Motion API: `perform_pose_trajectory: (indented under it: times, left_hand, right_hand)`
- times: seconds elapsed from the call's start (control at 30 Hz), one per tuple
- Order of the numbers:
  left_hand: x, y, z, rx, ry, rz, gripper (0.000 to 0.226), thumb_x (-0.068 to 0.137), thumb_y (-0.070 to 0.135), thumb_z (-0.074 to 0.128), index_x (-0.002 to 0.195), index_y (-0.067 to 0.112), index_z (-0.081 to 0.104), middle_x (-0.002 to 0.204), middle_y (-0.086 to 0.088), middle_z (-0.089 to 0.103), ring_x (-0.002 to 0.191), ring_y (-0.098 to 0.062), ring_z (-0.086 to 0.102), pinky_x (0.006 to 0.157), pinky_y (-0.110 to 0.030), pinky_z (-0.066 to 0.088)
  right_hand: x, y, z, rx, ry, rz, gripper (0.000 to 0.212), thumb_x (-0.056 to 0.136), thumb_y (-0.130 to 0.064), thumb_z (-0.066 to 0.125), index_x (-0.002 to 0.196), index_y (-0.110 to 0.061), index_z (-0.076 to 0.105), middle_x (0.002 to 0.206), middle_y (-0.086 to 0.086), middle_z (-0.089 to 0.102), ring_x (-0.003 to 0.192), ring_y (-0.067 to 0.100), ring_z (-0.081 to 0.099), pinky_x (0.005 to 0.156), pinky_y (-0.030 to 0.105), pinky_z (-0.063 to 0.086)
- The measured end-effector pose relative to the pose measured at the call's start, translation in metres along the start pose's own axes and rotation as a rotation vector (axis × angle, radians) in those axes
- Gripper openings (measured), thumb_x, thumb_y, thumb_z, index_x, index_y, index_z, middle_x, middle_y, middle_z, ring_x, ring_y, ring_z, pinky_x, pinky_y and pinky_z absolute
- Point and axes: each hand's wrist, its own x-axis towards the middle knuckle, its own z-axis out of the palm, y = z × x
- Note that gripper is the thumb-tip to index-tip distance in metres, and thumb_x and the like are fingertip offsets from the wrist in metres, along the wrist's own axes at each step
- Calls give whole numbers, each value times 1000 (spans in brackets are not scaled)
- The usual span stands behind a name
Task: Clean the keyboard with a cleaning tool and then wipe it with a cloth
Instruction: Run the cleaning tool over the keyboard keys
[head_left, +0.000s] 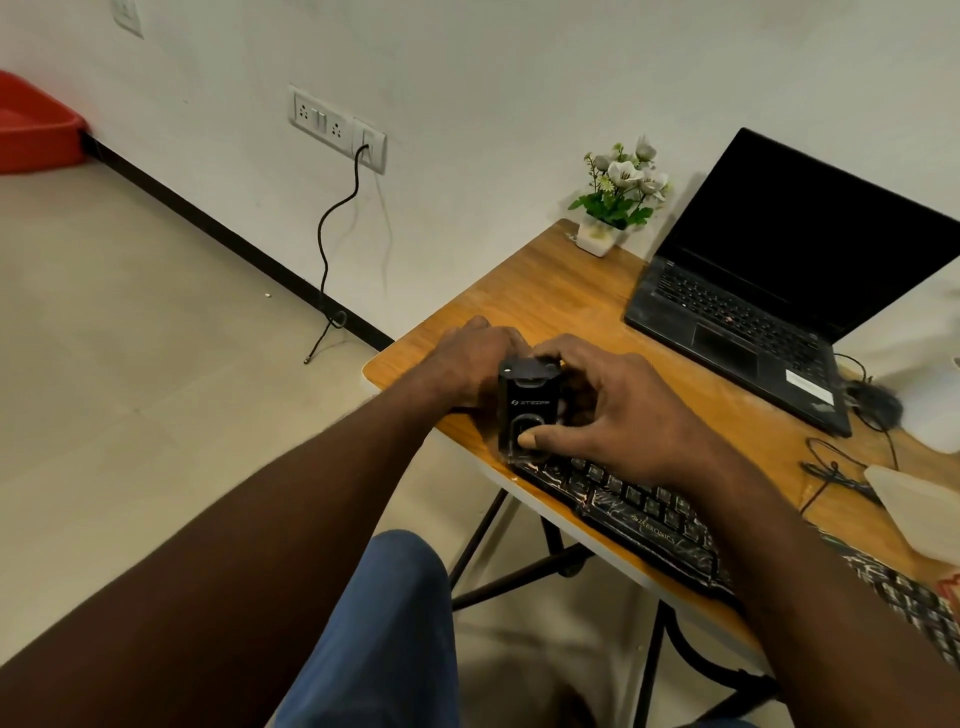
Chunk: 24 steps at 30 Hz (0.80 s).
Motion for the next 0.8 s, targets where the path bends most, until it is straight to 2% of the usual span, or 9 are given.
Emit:
perform_pose_trajectory:
  times: [0.17,0.3,0.33,0.43,0.5,0.57,0.63,0.73,0.8]
  left_hand:
    - [-1,0,2,-41,35,-4,25,97,36,65,121,29,60,126,12,57,129,-22,40,108,-47,38]
    - [-2,2,-3,-12,-13,-8,17,94,42,69,93,40,52,140,11,55,131,-22,39,108,-45,39]
    - [-2,1,-3,-8,-16,-10,14,94,43,68,98,39,56,140,11,55,131,-22,40,108,-45,39]
    - [-2,2,0,21,-1,-9,34,96,40,67,127,29,59,135,9,56,131,-23,40,107,-45,39]
    - [-3,3,-3,17,-1,-5,24,95,38,68,116,31,59,129,11,56,130,-20,39,107,-43,39]
    - [-3,3,-5,-8,-16,-15,16,95,37,68,102,34,54,134,12,54,129,-20,39,109,-43,39]
    - [-2,3,-5,-9,-15,-8,17,94,40,68,106,33,58,139,10,54,130,-22,39,109,-45,38]
    - [-3,2,0,-7,0,-5,27,95,37,68,120,29,62,121,12,55,129,-24,41,109,-48,39]
    - [-4,3,-2,-18,1,-1,15,95,34,68,110,34,62,129,13,56,130,-22,40,110,-46,38]
  right_hand:
    - [4,7,2,-174,173,0,62,81,-22,87,131,-36,55,111,-12,69,96,2,67,79,23,61]
    - [1,0,0,-61,-14,-39,60,79,-24,89,129,-34,57,111,-13,70,98,3,69,78,25,61]
    - [3,1,-1,-62,-9,-36,60,79,-23,89,129,-34,58,112,-12,70,99,4,69,79,27,62]
    - [7,7,-1,-186,148,-18,60,80,-22,87,130,-34,56,112,-10,70,98,3,68,82,31,62]
    - [4,6,4,-166,130,-20,59,80,-22,87,129,-33,57,110,-10,70,95,3,68,79,31,62]
    - [1,2,4,-82,21,-47,58,79,-24,89,128,-31,60,109,-11,70,96,5,69,78,30,62]
    - [2,1,0,-39,-4,-50,56,78,-24,89,126,-30,61,108,-11,70,98,5,69,80,30,62]
    - [4,6,-1,-124,152,-4,56,80,-22,88,126,-34,58,108,-14,69,98,-1,67,82,30,62]
    - [2,4,3,-119,115,-2,55,79,-22,88,124,-34,59,106,-13,70,95,-1,68,80,29,62]
